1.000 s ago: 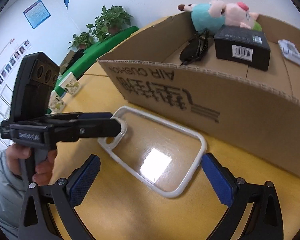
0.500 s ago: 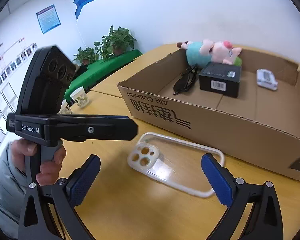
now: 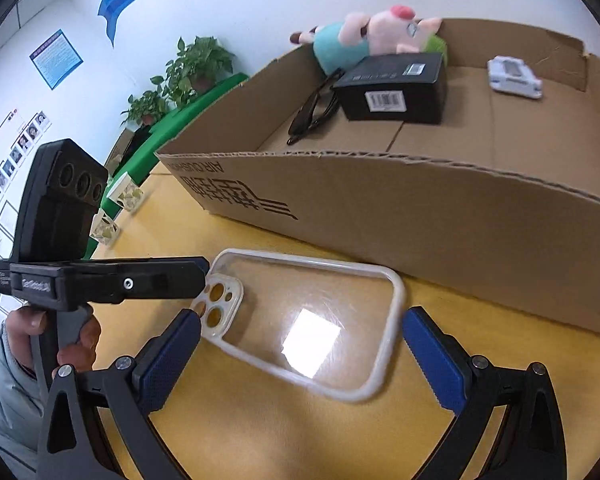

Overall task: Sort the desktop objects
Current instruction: 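Move both grippers to the clear phone case and grasp its white frame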

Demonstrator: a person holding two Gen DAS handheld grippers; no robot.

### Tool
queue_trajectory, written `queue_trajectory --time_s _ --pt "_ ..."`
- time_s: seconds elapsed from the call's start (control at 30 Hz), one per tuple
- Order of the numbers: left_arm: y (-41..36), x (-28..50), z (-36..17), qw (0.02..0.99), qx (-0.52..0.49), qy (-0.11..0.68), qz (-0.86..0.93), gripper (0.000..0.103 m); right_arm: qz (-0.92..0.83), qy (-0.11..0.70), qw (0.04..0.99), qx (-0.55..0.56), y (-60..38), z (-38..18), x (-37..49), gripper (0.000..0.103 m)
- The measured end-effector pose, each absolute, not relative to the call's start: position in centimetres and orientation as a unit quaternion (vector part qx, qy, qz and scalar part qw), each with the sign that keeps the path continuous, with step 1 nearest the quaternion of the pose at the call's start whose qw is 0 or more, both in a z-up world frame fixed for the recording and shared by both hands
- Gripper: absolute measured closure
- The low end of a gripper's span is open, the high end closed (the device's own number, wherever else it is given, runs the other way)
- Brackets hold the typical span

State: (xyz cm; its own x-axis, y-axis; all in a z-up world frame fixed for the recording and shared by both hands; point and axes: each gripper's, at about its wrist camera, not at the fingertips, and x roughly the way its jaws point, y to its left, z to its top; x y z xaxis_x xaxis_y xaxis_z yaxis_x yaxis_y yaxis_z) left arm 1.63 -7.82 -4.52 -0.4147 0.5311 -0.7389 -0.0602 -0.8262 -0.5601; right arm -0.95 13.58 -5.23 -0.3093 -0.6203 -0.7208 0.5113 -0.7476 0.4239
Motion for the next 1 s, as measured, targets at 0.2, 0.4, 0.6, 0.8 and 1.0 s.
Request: queue_trajectory --time_s 0.2,0.4,0.6,0.8,1.0 --pt "-7.2 2.0 -2.9 0.226 -0.479 -0.245 0.812 0.023 -0.804 -0.078 0.365 0.463 13.8 -4.9 -1.1 0.0" --pt "-5.9 3.2 -0.4 0.244 -0.457 -0.207 0.83 0.023 -0.823 -0.059 0.376 0.422 13.9 -2.4 2.7 0.001" --pt "-8.5 2.9 -1.6 0.157 -0.501 -0.187 0.83 0.023 -0.815 -0.063 0.358 0.452 14.7 -3.6 2.2 0.001" --pt "-8.2 1.9 -4.3 0.156 -0.538 -0.182 0.808 0.023 -0.806 -0.041 0.359 0.469 13.1 -4.6 0.4 0.0" --pt "-7.8 1.9 -4.1 0.163 -0.523 -0.176 0.818 0.022 -0.808 -0.039 0.361 0.464 12.7 -4.6 0.5 0.0"
